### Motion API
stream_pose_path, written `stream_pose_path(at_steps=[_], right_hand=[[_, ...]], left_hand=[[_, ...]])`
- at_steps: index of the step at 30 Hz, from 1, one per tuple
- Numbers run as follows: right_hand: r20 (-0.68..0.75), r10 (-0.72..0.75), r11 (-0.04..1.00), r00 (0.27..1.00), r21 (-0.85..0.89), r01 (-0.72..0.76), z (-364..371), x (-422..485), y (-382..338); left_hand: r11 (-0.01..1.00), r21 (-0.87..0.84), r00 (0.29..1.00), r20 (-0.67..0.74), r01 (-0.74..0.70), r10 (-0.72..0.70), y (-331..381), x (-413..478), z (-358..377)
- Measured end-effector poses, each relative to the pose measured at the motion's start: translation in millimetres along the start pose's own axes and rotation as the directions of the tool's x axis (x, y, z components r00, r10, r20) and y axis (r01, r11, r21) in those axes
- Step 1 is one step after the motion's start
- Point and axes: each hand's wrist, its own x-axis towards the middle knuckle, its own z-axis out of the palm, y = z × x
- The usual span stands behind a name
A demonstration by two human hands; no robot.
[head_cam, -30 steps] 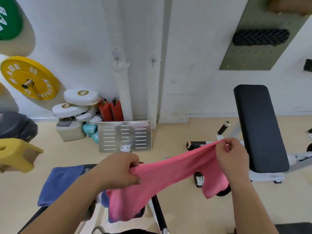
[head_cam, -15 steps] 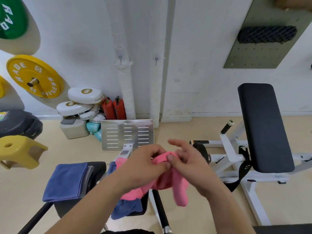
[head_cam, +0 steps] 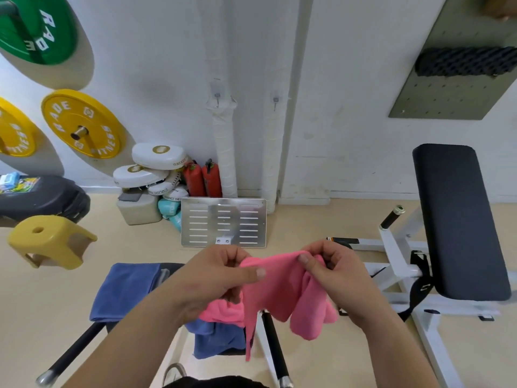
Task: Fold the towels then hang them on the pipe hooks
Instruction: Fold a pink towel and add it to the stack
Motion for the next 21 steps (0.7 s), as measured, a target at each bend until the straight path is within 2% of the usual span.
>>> stream_pose_path(at_steps=[4,6,8,12,17,21], right_hand=[[0.018,-0.005,1.0,1.0,0.007,0.005,8,0,1],[-0.005,-0.024,1.0,1.0,-0.013,0.024,9,1,3],[-0.022,-0.065,0.996,0.998,-0.056,0.063,10,1,0],[0.051,-0.176,0.983,0.983,-0.049,0.179,19,-5,-20],[0.248,-0.212,0.958,0.945,-0.136,0.251,21,-14,-39],[0.246,-0.189,0.946,0.951,-0.212,0.243,19,-12,-35]], left_hand=[[0.979,-0.159,0.985,-0.137,-0.129,0.108,-3,-4,10],[0.966,-0.168,0.962,-0.224,-0.194,0.154,-4,-5,10],[0.967,-0.101,0.944,-0.263,-0.233,0.2,-2,-7,6],[0.939,0.201,0.922,-0.217,-0.278,0.32,5,-14,21],[0.949,0.157,0.932,-0.202,-0.272,0.301,-2,-14,35],[0.895,0.354,0.925,-0.161,-0.272,0.344,-11,-12,29]])
